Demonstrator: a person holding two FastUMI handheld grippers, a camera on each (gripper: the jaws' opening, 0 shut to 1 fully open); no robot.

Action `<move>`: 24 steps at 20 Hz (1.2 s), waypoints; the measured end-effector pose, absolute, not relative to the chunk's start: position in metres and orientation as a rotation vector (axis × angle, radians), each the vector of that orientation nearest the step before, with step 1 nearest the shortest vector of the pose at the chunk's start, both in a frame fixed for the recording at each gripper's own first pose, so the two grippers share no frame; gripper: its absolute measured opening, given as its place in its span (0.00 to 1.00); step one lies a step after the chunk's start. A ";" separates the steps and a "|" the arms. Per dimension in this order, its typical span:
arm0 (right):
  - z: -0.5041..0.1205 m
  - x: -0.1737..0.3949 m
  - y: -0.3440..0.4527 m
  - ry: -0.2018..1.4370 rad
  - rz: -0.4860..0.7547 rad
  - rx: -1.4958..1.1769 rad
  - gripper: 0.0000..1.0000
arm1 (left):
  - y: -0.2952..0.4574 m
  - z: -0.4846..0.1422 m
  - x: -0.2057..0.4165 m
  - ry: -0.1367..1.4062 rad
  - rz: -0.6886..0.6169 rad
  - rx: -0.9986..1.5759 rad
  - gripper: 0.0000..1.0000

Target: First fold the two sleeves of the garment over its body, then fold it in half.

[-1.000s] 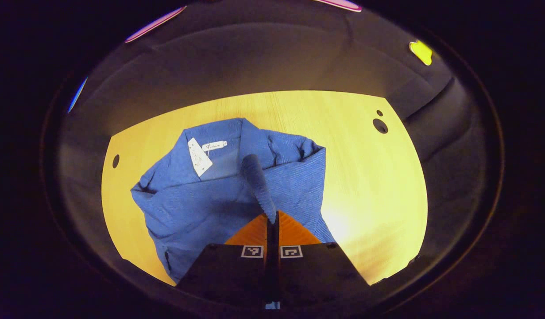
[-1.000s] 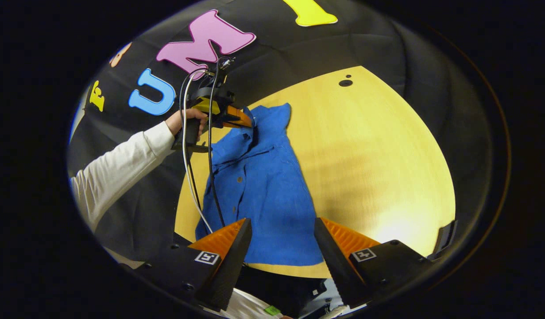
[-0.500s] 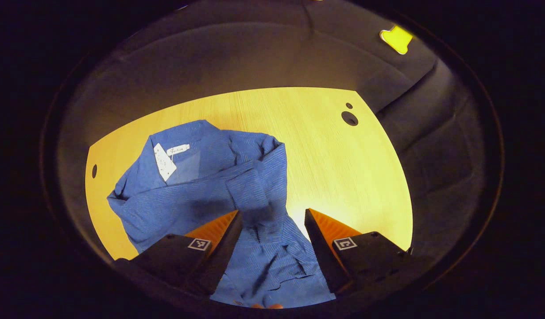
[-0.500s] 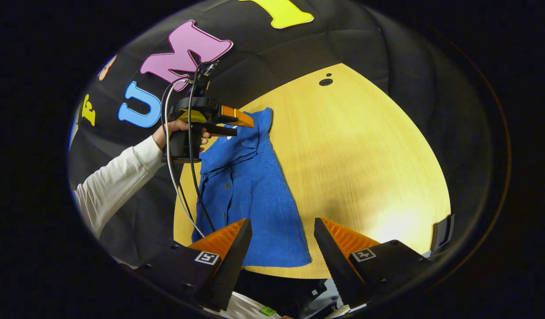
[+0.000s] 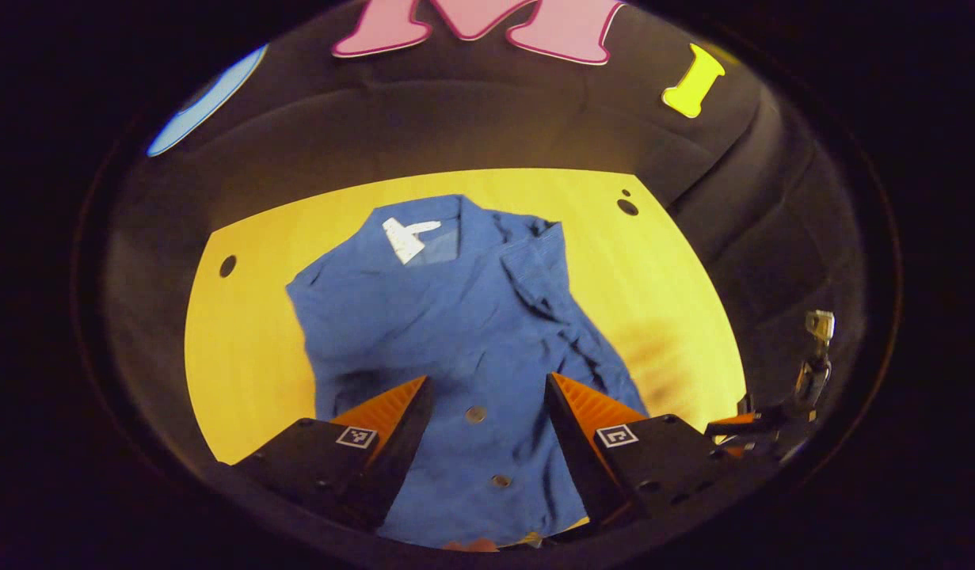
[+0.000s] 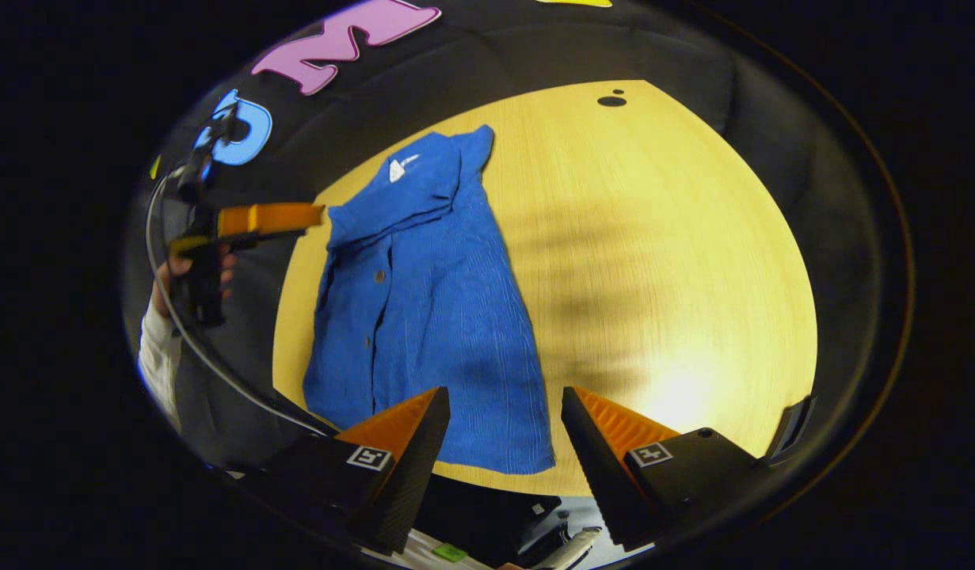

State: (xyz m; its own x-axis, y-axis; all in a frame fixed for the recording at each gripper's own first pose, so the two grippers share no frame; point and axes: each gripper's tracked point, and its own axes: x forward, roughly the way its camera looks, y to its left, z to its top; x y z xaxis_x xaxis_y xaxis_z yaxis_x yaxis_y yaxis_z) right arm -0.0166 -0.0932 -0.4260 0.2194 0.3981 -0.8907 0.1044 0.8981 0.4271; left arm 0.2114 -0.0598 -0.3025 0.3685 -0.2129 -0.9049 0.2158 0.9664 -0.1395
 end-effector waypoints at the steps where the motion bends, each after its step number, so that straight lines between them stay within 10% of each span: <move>1: -0.430 -0.024 -0.089 1.371 0.213 0.433 0.92 | -0.030 -0.318 0.180 1.196 -0.237 0.018 0.83; 9: -0.456 -0.087 -0.052 1.573 0.173 0.404 0.93 | 0.073 -0.421 0.012 1.496 -0.008 -0.075 0.83; 24: -0.492 -0.106 -0.063 1.641 0.061 0.230 0.93 | 0.090 -0.456 -0.018 1.599 -0.018 -0.024 0.83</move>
State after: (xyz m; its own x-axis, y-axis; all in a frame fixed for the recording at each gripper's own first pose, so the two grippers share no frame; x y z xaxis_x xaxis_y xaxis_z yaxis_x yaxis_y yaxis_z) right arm -0.1061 -0.0635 -0.4921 -0.0663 0.1862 -0.9803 0.1129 0.9775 0.1780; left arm -0.0178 0.0904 -0.4561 -0.0278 -0.0265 -0.9993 -0.0038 0.9996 -0.0264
